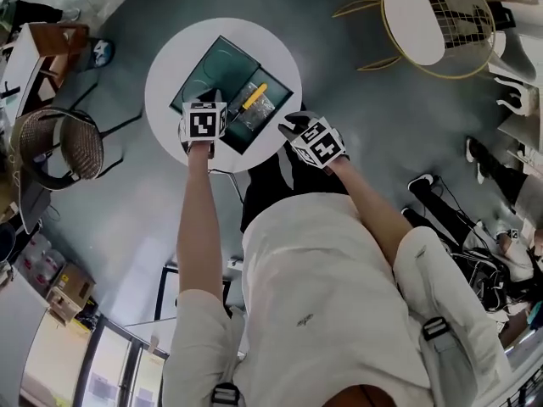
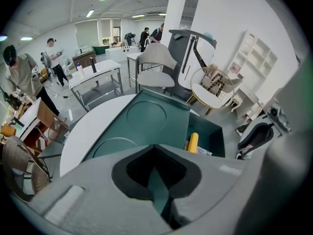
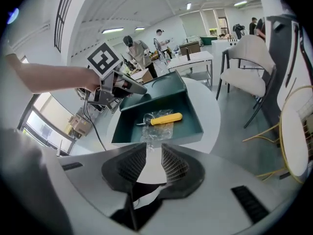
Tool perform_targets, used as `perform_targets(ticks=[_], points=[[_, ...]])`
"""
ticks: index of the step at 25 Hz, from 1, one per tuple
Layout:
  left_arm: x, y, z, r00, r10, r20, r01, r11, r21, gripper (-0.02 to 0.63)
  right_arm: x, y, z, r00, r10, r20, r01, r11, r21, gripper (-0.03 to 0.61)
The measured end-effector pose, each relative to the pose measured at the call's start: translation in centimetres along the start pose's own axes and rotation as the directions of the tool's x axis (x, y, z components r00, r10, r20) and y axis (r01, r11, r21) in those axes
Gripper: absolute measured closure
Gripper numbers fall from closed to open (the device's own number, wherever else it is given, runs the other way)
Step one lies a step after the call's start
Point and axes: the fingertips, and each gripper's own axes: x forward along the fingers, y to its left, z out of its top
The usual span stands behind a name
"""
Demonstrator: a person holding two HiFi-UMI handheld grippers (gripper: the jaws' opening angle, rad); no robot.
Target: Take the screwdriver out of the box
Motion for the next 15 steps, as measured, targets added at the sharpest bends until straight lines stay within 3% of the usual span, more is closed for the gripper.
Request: perform_targets(ticks=[4,15], points=[[-2.0,-0.8,0.9,0.998,0.003,0.067,-0.002,1.0,-0.015,0.604,-1.5,0.1,2.2,1.0,-0.005,0.027,0.006,0.999,-0.051,0.474],[-9.1,-6.7,-1.2,0.976,-0.059,0.21,0.061,0.998,-0.006,0.604,-3.2,0.9,5.1,1.0,-0.014,0.02,0.018,0.981,-0.192,0.474]])
